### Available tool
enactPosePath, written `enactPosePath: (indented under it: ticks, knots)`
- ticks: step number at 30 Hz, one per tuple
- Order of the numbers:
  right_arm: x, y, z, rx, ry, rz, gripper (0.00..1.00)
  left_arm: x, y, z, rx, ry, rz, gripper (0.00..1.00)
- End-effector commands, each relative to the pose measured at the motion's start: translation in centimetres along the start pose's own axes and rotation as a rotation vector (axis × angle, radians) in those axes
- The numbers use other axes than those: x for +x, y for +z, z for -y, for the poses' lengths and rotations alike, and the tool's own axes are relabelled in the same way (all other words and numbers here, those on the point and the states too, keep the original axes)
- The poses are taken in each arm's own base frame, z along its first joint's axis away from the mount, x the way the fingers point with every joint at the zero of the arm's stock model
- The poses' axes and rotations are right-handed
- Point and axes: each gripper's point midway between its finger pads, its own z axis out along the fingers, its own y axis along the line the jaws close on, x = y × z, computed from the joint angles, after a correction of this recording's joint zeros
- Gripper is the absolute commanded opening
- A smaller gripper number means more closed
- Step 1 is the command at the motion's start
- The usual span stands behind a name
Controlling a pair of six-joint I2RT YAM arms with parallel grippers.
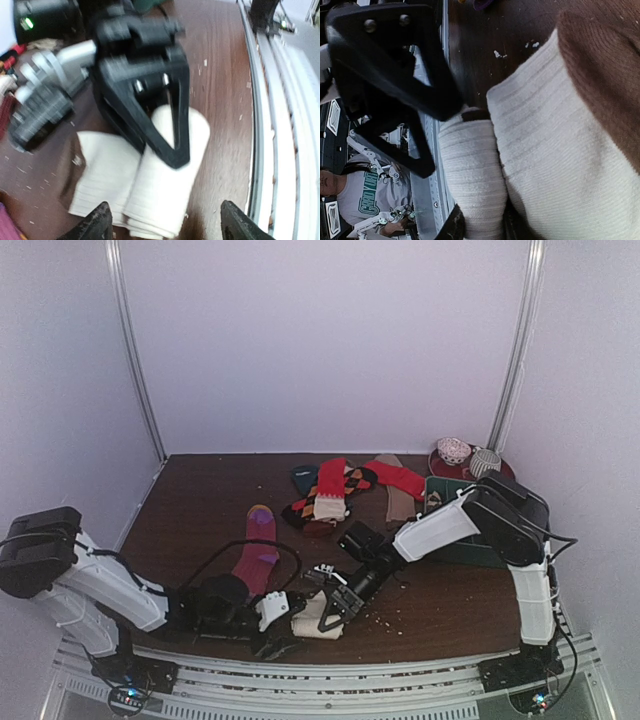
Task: Roll the socks
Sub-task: Roll a pair of socks at the center of the board.
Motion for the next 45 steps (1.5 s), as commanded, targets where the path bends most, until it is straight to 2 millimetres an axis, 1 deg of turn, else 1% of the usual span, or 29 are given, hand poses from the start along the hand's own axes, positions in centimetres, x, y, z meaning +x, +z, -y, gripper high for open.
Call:
enactPosePath:
  ticks: [1, 3, 7, 8, 11, 16, 18, 21, 24, 26, 28, 29, 30, 31, 32, 34, 35, 36, 38, 40, 41, 43, 45]
  knots:
    - [9.6, 0.8, 10.2, 0.409, 0.295, -0.213, 0.23, -3.0, 1.7, -0.2, -0.013, 0.056, 0.099, 0.74]
    - [9.4, 0.7, 10.1, 0.411, 0.289, -0.210, 0.23, -2.7, 2.1, -0.1, -0.007, 0.054, 0.083, 0.73]
    - [9.3, 0.7, 10.1, 0.412, 0.284, -0.207, 0.23, -1.9, 2.5, 0.0, 0.001, 0.039, 0.064, 0.70]
    - [9.2, 0.7, 10.1, 0.411, 0.282, -0.205, 0.23, -1.7, 2.5, 0.0, 0.000, 0.035, 0.060, 0.69]
    - [9.1, 0.7, 10.1, 0.407, 0.282, -0.203, 0.23, -1.3, 2.8, 0.1, 0.007, 0.029, 0.041, 0.59]
    - [8.8, 0.7, 10.0, 0.407, 0.275, -0.200, 0.23, 0.2, 3.0, 0.4, 0.021, 0.002, -0.001, 0.55]
    - [8.8, 0.7, 10.0, 0.407, 0.273, -0.201, 0.23, 0.8, 3.0, 0.4, 0.018, -0.006, -0.014, 0.48]
    - [9.0, 0.8, 10.0, 0.406, 0.273, -0.202, 0.23, 0.8, 3.0, 0.3, 0.015, -0.017, -0.012, 0.38]
    - [8.8, 0.8, 9.9, 0.408, 0.263, -0.197, 0.24, 1.0, 3.5, 0.3, 0.016, -0.021, -0.030, 0.27]
    - [8.3, 0.6, 9.6, 0.408, 0.243, -0.185, 0.24, 1.5, 4.0, 0.4, 0.024, -0.027, -0.057, 0.15]
    - [7.3, 0.4, 9.2, 0.410, 0.212, -0.164, 0.23, 2.2, 4.3, 0.5, 0.026, -0.046, -0.084, 0.01]
    - [6.8, 0.3, 8.8, 0.409, 0.190, -0.152, 0.23, 2.6, 4.3, 0.4, 0.021, -0.060, -0.094, 0.00]
    - [5.9, 0.0, 8.2, 0.407, 0.163, -0.133, 0.31, 3.1, 4.3, 0.4, 0.016, -0.077, -0.107, 0.00]
    - [4.9, -0.3, 7.6, 0.406, 0.128, -0.107, 0.46, 3.5, 4.3, 0.3, 0.007, -0.097, -0.120, 0.00]
    - [3.8, -0.7, 6.9, 0.410, 0.090, -0.080, 0.50, 4.0, 4.2, 0.0, -0.009, -0.126, -0.136, 0.00]
    - [1.3, -1.8, 4.9, 0.424, -0.023, -0.007, 0.51, 5.1, 4.2, -0.2, -0.031, -0.190, -0.174, 0.00]
    - [-0.3, -2.7, 3.9, 0.443, -0.092, 0.050, 0.50, 5.6, 4.2, -0.2, -0.035, -0.223, -0.196, 0.00]
    - [-1.7, -3.9, 3.1, 0.489, -0.161, 0.113, 0.49, 6.2, 4.2, -0.2, -0.040, -0.255, -0.217, 0.00]
    - [-4.2, -6.2, 0.7, 0.553, -0.314, 0.258, 0.47, 7.2, 4.0, 0.0, -0.041, -0.318, -0.247, 0.00]
    - [-5.5, -8.4, -1.6, 0.614, -0.464, 0.388, 0.47, 8.1, 3.8, 0.3, -0.038, -0.377, -0.268, 0.00]
    - [-5.4, -9.1, -2.6, 0.643, -0.552, 0.435, 0.47, 8.4, 3.7, 0.4, -0.033, -0.401, -0.272, 0.00]
    - [-4.9, -9.6, -4.6, 0.703, -0.755, 0.493, 0.51, 9.2, 3.5, 0.9, -0.015, -0.449, -0.287, 0.00]
    - [-3.9, -9.7, -5.0, 0.727, -0.852, 0.511, 0.52, 9.7, 3.4, 1.1, -0.006, -0.473, -0.299, 0.00]
